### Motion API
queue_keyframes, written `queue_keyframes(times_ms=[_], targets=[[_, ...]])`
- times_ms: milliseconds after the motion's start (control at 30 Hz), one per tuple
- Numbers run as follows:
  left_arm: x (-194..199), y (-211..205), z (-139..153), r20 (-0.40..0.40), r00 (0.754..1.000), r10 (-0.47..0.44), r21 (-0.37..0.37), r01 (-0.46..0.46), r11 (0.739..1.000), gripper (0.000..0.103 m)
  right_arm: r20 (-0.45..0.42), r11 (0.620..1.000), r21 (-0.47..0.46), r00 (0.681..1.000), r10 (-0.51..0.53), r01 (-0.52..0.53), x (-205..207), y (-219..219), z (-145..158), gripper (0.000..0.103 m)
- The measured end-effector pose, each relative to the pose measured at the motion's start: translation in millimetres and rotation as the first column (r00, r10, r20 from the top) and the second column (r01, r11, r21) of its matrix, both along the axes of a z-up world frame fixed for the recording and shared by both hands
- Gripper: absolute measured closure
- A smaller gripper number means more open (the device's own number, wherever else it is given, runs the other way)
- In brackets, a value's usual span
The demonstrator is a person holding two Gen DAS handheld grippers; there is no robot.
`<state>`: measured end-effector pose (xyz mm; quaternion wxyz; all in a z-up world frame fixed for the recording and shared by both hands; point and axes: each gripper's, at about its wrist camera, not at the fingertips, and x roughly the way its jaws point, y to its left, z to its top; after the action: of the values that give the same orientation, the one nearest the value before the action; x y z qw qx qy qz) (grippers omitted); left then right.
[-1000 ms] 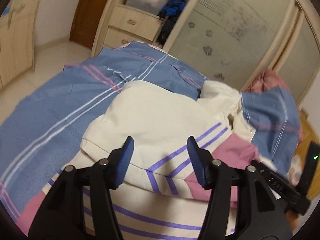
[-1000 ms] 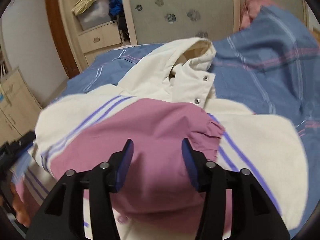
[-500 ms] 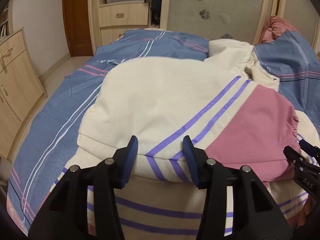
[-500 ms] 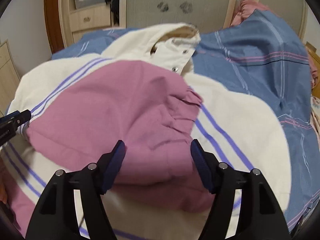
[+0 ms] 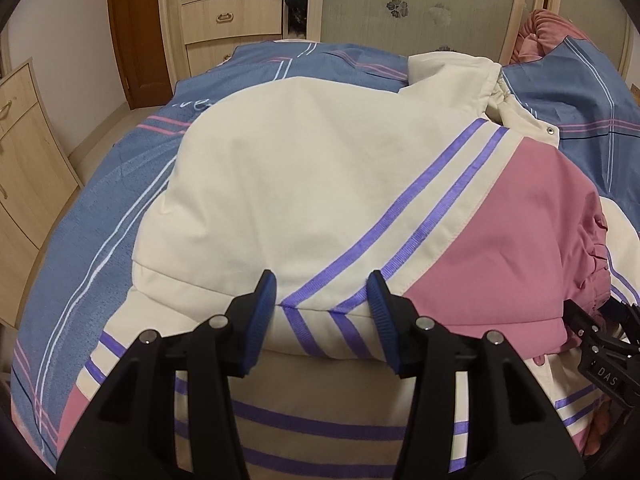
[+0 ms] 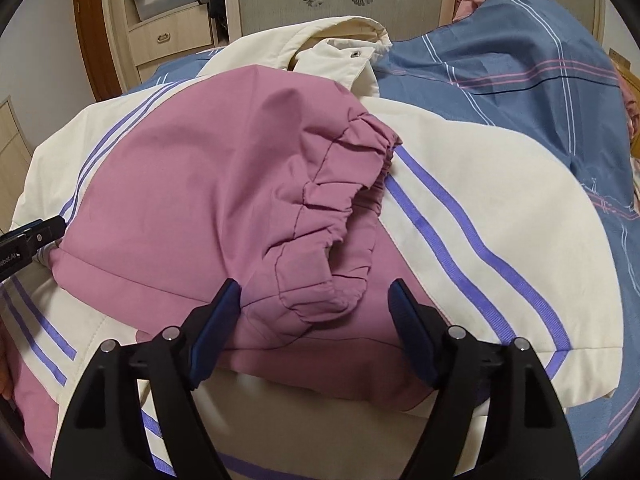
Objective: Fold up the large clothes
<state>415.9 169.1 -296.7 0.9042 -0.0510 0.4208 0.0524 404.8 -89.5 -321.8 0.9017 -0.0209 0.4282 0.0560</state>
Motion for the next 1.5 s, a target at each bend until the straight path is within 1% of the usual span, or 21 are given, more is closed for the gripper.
queue_keyframes(times_ms=[200,267,333,367,433,500,533,600,700,800,867,967,1033,1100,1167,1233,1300,1400,1433,1467,1500], targets=[[2,-5,-6,-0.004,1.0,-0.002,0.036,0.002,0.999,0.053,0.023,1.0,-0.014,1.0,-0.002,0.003,-3,3,-6,0.024],[0,-6,-2,0.011,1.0,-0.003,0.039,0.003,0.999,0.054,0.019,1.0,-0.014,1.0,-0.003,0.003,-3,2,-3,0.024],[-8,-5,9,0.053,0.999,-0.008,0.029,0.007,1.0,0.054,0.026,1.0,0.022,1.0,-0.017,0.016,-9,-2,11,0.025],[-13,-5,18,0.088,0.996,-0.019,0.014,0.018,1.0,0.053,0.055,0.998,0.068,0.998,-0.018,0.014,-15,-6,22,0.025],[-22,-5,32,0.157,0.987,-0.031,-0.008,0.032,0.999,0.047,0.138,0.991,0.13,0.99,-0.024,0.006,-24,-10,46,0.025],[-26,-8,38,0.199,0.979,-0.036,-0.021,0.041,0.999,0.041,0.193,0.989,0.148,0.981,-0.036,0.007,-22,-8,65,0.025],[-25,-9,37,0.196,0.98,-0.042,-0.024,0.048,0.999,0.041,0.192,0.989,0.146,0.981,-0.025,-0.004,-14,-4,71,0.025],[-17,-13,28,0.145,0.988,-0.052,-0.022,0.056,0.998,0.041,0.165,0.993,0.121,0.986,-0.012,-0.009,7,5,73,0.029],[-6,-11,9,0.07,0.997,-0.031,-0.01,0.032,0.999,0.041,0.079,0.996,0.089,0.997,-0.014,0.007,46,15,57,0.041],[-4,-7,6,0.065,0.998,-0.027,-0.038,0.029,0.999,0.041,-0.021,0.995,0.087,0.999,-0.048,0.05,79,14,32,0.042],[-3,-7,5,0.061,0.998,-0.029,-0.041,0.032,0.999,0.041,-0.033,0.997,0.058,0.998,-0.052,0.054,91,16,16,0.041],[-2,-10,2,0.052,0.998,-0.033,-0.02,0.034,0.999,0.041,0.015,0.999,-0.028,0.999,-0.039,0.04,93,28,7,0.04],[-2,-11,1,0.048,0.998,-0.033,-0.012,0.033,0.999,0.041,0.028,0.998,-0.041,0.999,-0.039,0.041,90,30,5,0.039],[-2,-10,1,0.047,0.998,-0.032,-0.017,0.033,0.999,0.041,0.021,0.999,-0.034,0.999,-0.034,0.035,89,28,6,0.039],[-3,-7,2,0.05,0.998,-0.026,-0.029,0.028,0.999,0.041,0.011,1.0,0.008,1.0,-0.029,0.029,78,23,20,0.039],[-4,-5,2,0.051,0.998,-0.022,-0.042,0.024,0.999,0.041,0.057,0.997,0.07,0.998,0.008,-0.012,54,13,42,0.039],[-3,-5,2,0.05,0.999,-0.02,-0.045,0.023,0.999,0.041,0.083,0.999,0.043,0.997,0.006,-0.009,34,5,52,0.038],[-4,-8,1,0.05,0.999,-0.022,-0.025,0.024,0.999,0.04,0.032,0.999,-0.021,0.999,-0.03,0.03,29,-11,38,0.038],[-5,-9,1,0.049,0.998,-0.026,-0.023,0.027,0.999,0.04,-0.01,0.999,-0.019,0.999,-0.036,0.035,30,-19,25,0.031],[-5,-9,1,0.048,0.998,-0.029,-0.025,0.03,0.999,0.039,-0.048,0.999,0.021,0.998,-0.038,0.039,31,-26,12,0.028],[-5,-9,0,0.046,0.998,-0.031,-0.027,0.032,0.999,0.038,-0.06,0.998,0.056,0.997,-0.039,0.043,29,-31,5,0.026]])
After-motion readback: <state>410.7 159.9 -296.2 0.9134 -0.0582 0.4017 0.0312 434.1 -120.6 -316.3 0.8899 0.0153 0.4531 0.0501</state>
